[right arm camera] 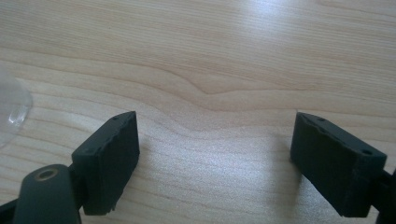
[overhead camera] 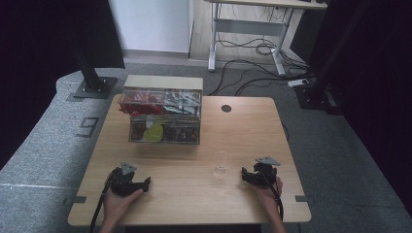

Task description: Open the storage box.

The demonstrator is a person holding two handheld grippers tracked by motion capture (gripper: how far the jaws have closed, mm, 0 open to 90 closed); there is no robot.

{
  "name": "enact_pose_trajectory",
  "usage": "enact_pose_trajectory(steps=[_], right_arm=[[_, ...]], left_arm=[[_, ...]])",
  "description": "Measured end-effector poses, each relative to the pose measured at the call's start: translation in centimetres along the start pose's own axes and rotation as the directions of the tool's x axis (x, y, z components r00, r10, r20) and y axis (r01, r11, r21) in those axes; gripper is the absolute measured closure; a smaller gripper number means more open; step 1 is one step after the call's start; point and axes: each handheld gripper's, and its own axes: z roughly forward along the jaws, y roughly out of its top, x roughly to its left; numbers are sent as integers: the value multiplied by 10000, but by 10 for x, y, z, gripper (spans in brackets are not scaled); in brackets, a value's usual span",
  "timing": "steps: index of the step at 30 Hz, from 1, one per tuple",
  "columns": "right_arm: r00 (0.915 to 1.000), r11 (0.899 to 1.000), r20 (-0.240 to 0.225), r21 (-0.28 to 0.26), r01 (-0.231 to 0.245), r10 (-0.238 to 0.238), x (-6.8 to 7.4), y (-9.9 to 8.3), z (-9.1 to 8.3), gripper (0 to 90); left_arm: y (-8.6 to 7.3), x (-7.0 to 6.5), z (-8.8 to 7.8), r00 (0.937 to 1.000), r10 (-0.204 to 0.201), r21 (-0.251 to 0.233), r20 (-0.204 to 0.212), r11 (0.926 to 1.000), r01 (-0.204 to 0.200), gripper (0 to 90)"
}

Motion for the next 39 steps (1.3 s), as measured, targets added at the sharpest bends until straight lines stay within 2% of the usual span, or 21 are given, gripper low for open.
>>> enact_pose_trajectory(steps=[13,17,20,23,24,25,29,33,37,39], right_arm=[[9995,9999,-257,-59,162,-163,2,-1,-2,209],[9996,9999,-256,-64,105,-107,2,-1,-1,212],[9996,9999,-255,-62,104,-105,2,-1,-1,212],[9996,9999,-252,-64,104,-106,2,-1,-1,212],[9996,9999,-252,-64,104,-106,2,-1,-1,212],[9996,9999,-247,-67,100,-102,2,-1,-2,214],[9996,9999,-249,-66,99,-101,2,-1,-2,214],[9996,9999,-247,-73,108,-109,1,-1,-1,216],[9996,9999,-246,-80,98,-100,1,-1,-1,219],[9996,9999,-246,-80,98,-100,1,-1,-1,219]], left_arm=[[0,0,0,10000,-27,-29,-24,10000,27,93],[-1,1,-2,9997,-176,-152,-148,9997,174,155],[-1,1,-2,9997,-174,-164,-164,9997,171,163],[-1,2,-3,9993,-287,-296,-242,9992,280,236],[-2,2,-3,9991,-332,-334,-281,9989,323,236],[-2,3,-4,9985,-476,-444,-258,9979,464,279],[-2,7,-8,9964,-784,-558,308,9952,800,368],[0,11,-16,9953,-763,-676,598,9945,803,428],[1,13,-24,9962,-704,-935,511,9928,750,498],[0,16,-31,9959,-833,-1313,358,9875,873,543]])
